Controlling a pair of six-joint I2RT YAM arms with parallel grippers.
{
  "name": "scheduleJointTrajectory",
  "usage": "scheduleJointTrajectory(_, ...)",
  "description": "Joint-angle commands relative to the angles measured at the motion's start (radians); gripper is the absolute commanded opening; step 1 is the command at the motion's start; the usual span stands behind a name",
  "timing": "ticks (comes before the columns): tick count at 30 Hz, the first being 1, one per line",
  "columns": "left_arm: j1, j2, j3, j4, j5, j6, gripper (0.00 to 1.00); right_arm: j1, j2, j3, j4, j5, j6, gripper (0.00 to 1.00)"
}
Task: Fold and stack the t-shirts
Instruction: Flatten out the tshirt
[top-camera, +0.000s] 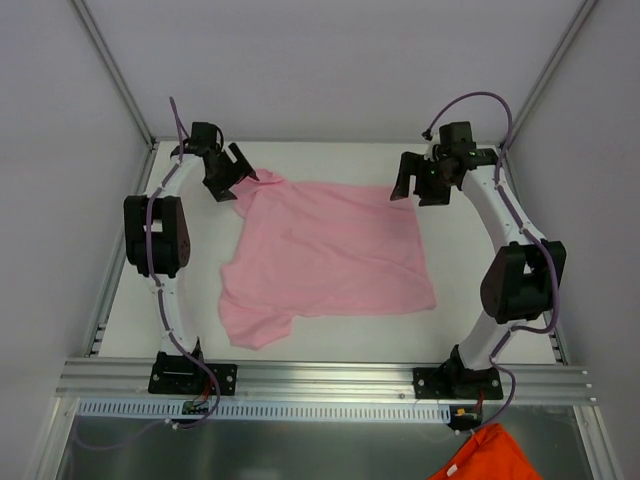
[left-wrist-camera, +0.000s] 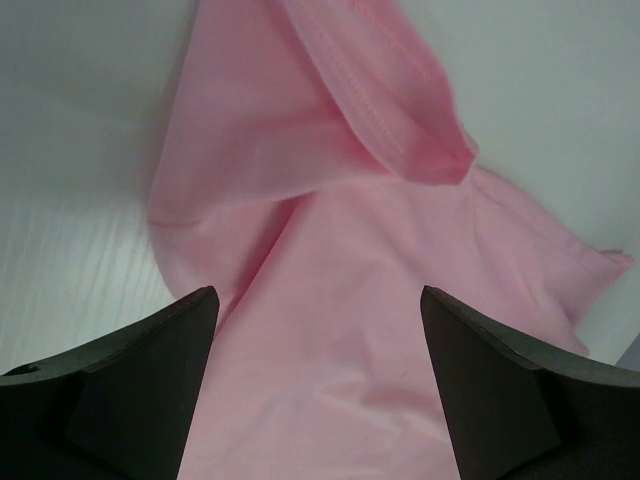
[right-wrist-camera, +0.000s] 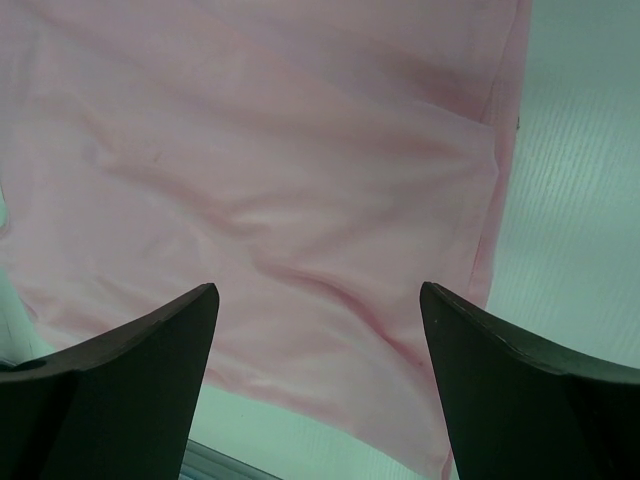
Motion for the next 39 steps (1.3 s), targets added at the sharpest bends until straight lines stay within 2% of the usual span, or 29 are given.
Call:
scheduleJointTrajectory(1, -0.013, -0.158, -0.055, -0.004, 0.032, -0.003, 0.84, -0.003, -0.078, 0.022, -0.021, -0.015, 0.014, 0.87)
scheduleJointTrajectory(5, -0.036, -0.364, -0.306, 0.047, 0.015, 0.006, 0.85, 0.006, -0.179, -0.052, -0.041, 0.043, 0.026, 0.88)
scheduleJointTrajectory(9, -0.046, -0.571, -0.482, 0.073, 0.011, -0.009, 0.86, 0.004, -0.262, -0.119, -0.085, 0.079, 0.021, 0.89)
scheduleJointTrajectory(11, -0.052, -0.614, -0.546, 0.064, 0.002, 0.001, 0.85, 0.009, -0.311, -0.176, -0.087, 0.081, 0.024, 0.89)
scheduleJointTrajectory(16, -0.052, -0.651, -0.568, 0.004, -0.037, 0.058, 0.86, 0.011, -0.361, -0.254, -0.104, 0.092, 0.047, 0.88)
scheduleJointTrajectory(18, -0.052, -0.657, -0.576, -0.012, -0.003, 0.055, 0.85, 0.015, -0.379, -0.256, -0.119, 0.092, 0.058, 0.88)
scheduleJointTrajectory(21, -0.07, -0.726, -0.692, -0.012, 0.014, 0.031, 0.84, 0.029, -0.452, -0.302, -0.153, 0.14, 0.06, 0.88)
scheduleJointTrajectory(24, -0.084, -0.862, -0.842, -0.012, -0.008, -0.017, 0.83, 0.031, -0.528, -0.349, -0.196, 0.17, 0.086, 0.88)
scheduleJointTrajectory(26, -0.085, -1.008, -0.926, -0.028, -0.029, -0.049, 0.82, 0.029, -0.578, -0.429, -0.202, 0.167, 0.093, 0.89)
scheduleJointTrajectory(30, -0.085, -1.143, -0.991, -0.14, -0.061, -0.052, 0.82, 0.029, -0.621, -0.492, -0.202, 0.158, 0.106, 0.89)
scheduleJointTrajectory(35, -0.085, -1.249, -1.063, -0.235, -0.051, -0.049, 0.82, 0.031, -0.644, -0.517, -0.205, 0.149, 0.109, 0.89)
scheduleJointTrajectory(39, -0.09, -1.319, -1.143, -0.253, -0.029, -0.097, 0.82, 0.031, -0.635, -0.526, -0.204, 0.117, 0.118, 0.89)
